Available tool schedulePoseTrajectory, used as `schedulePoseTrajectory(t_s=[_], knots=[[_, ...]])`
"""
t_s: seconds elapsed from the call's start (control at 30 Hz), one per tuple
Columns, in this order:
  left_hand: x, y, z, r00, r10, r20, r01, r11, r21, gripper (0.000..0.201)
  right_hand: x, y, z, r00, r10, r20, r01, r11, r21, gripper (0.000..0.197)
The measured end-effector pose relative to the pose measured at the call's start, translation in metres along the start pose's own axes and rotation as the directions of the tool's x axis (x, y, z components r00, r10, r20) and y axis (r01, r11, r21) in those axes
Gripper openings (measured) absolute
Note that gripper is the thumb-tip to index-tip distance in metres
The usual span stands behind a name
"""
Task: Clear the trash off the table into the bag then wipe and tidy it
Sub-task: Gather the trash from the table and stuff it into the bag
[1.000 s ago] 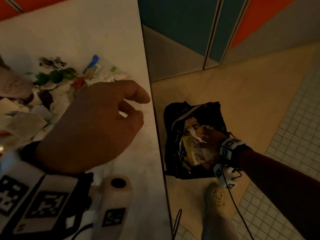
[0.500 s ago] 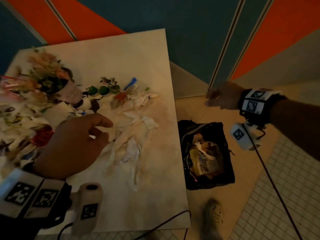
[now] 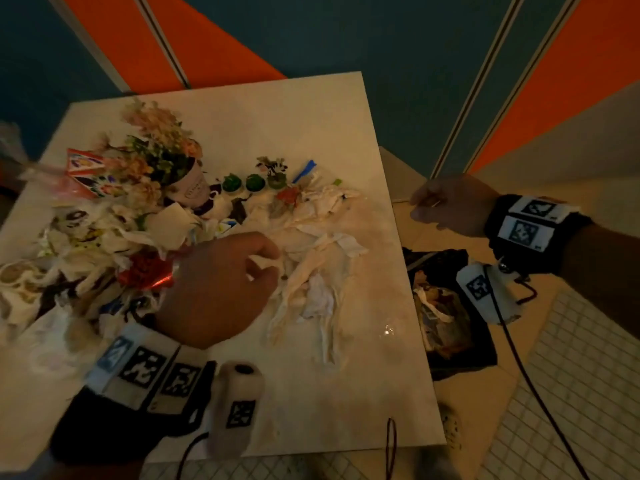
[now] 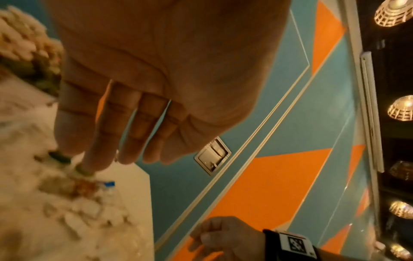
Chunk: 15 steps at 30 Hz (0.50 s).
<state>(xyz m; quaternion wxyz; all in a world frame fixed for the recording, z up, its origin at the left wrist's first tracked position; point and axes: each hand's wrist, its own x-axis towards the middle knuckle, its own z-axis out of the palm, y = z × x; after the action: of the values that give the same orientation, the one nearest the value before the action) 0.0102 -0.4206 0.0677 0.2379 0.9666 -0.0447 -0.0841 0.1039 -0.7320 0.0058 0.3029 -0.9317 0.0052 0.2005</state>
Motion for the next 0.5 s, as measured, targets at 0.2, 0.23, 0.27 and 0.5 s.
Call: schedulePoseTrajectory(t_s=[0.2, 0.23, 0.27, 0.5], knots=[[0.022, 0.015, 0.026, 0.997, 0.079, -0.007, -0.079, 0.994, -0.079, 0.011, -0.020, -0.006, 0.021, 0.993, -0.110, 0.052, 0.108, 0.993, 0.049, 0.024], [0.024, 0.015, 0.026, 0.999, 0.046, 0.003, -0.046, 0.996, -0.077, 0.011, -0.019, -0.007, 0.021, 0.991, -0.120, 0.063, 0.117, 0.992, 0.047, 0.022], [0.026, 0.015, 0.025, 1.000, 0.010, 0.023, -0.008, 0.998, -0.070, 0.012, -0.016, -0.009, 0.022, 0.990, -0.128, 0.067, 0.125, 0.991, 0.040, 0.021], [0.024, -0.016, 0.025, 0.896, -0.120, 0.427, -0.039, 0.938, 0.345, 0.042, -0.011, -0.034, 0.045, 0.980, -0.184, 0.080, 0.179, 0.982, 0.060, 0.029]])
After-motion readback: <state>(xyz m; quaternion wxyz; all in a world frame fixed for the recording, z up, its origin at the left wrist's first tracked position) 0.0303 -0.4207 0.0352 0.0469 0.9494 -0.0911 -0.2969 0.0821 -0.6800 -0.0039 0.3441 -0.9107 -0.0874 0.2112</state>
